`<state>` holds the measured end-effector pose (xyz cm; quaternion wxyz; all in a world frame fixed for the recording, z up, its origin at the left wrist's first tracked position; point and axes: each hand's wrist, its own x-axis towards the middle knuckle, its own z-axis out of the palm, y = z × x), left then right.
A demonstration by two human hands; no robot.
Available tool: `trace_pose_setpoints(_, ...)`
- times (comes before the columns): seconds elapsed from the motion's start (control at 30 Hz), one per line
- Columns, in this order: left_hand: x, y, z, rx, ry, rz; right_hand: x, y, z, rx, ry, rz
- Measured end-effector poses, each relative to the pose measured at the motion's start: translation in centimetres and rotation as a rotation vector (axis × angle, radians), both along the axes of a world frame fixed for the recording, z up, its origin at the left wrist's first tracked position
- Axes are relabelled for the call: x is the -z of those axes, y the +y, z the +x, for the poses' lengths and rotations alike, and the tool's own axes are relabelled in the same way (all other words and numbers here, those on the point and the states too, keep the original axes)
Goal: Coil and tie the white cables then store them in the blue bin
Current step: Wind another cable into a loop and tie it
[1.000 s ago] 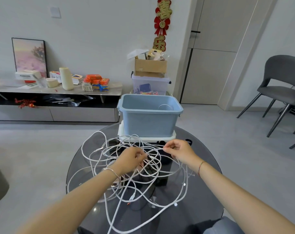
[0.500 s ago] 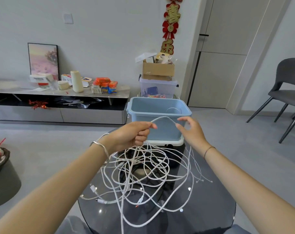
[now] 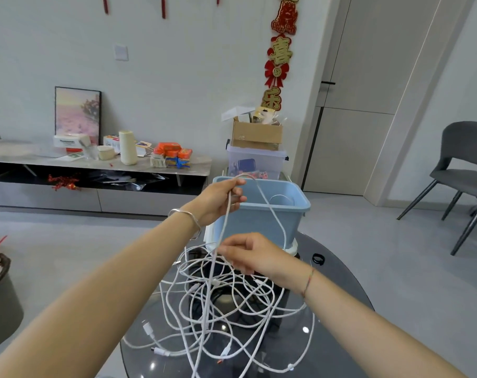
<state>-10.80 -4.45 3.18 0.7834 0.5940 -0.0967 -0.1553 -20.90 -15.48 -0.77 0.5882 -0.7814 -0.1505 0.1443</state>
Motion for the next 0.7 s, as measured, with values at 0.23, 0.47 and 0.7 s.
trace_pose_setpoints(0.23, 1.2, 2.9, -1.8, 0.19, 0.068, 0.145, -4.1, -0.9, 2.7, 0.193, 0.036, 0.309)
trace_pose_setpoints(0.47, 0.5, 5.2, -5.9, 0.436, -0.137, 0.365, -8.2, -4.0, 7.7, 0.479, 0.032, 0.479)
trace_pose_setpoints(0.7, -2.4, 4.6, -5.3, 0.234, -0.335, 0.308, -7.4, -3.3, 8.1, 0.325, -0.778, -0.292)
